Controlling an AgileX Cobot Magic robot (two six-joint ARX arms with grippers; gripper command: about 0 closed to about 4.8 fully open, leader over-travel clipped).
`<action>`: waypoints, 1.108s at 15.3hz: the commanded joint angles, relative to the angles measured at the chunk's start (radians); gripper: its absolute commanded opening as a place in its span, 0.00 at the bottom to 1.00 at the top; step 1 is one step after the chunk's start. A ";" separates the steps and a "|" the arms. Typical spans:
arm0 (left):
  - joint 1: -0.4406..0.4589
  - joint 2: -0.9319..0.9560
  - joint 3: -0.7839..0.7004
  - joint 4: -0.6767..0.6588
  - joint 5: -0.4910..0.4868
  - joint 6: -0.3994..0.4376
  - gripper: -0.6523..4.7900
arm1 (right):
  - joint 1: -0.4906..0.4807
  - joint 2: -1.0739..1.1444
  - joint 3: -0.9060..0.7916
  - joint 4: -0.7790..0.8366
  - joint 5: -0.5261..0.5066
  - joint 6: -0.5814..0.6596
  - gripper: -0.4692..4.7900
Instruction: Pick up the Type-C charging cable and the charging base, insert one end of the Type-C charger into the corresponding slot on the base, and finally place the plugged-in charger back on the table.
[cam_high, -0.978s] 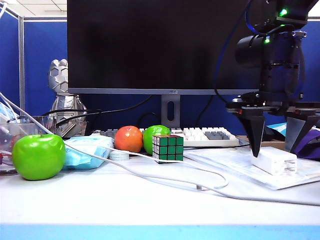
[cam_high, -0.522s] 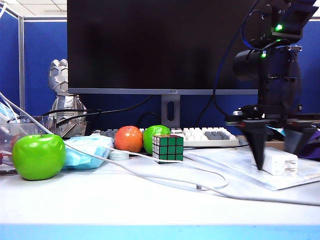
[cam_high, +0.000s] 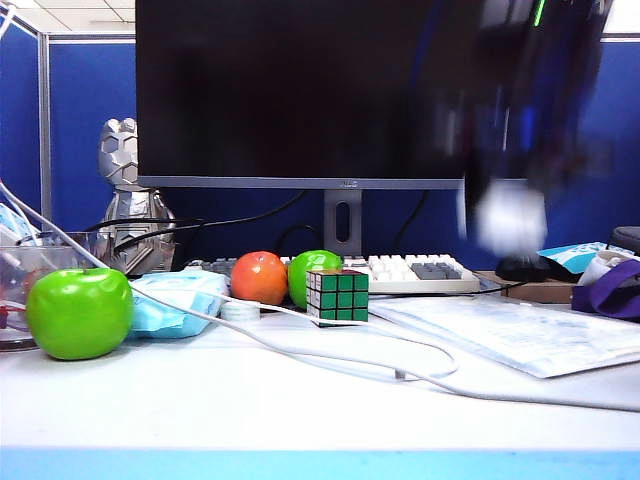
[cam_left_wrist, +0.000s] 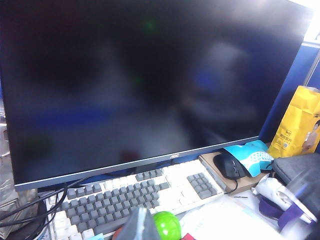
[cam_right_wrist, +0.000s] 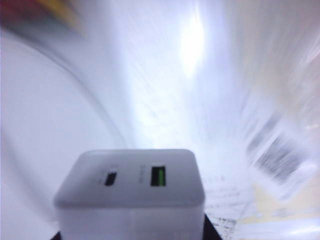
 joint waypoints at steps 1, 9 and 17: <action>-0.001 -0.004 0.003 0.009 0.049 -0.003 0.11 | 0.000 -0.229 0.003 0.095 -0.068 -0.056 0.09; -0.222 0.068 0.002 -0.008 0.191 0.025 0.11 | 0.000 -0.692 0.003 0.249 -0.231 -0.370 0.09; -0.581 0.493 0.004 -0.277 0.005 0.233 0.11 | 0.000 -0.698 0.002 0.241 -0.252 -0.316 0.09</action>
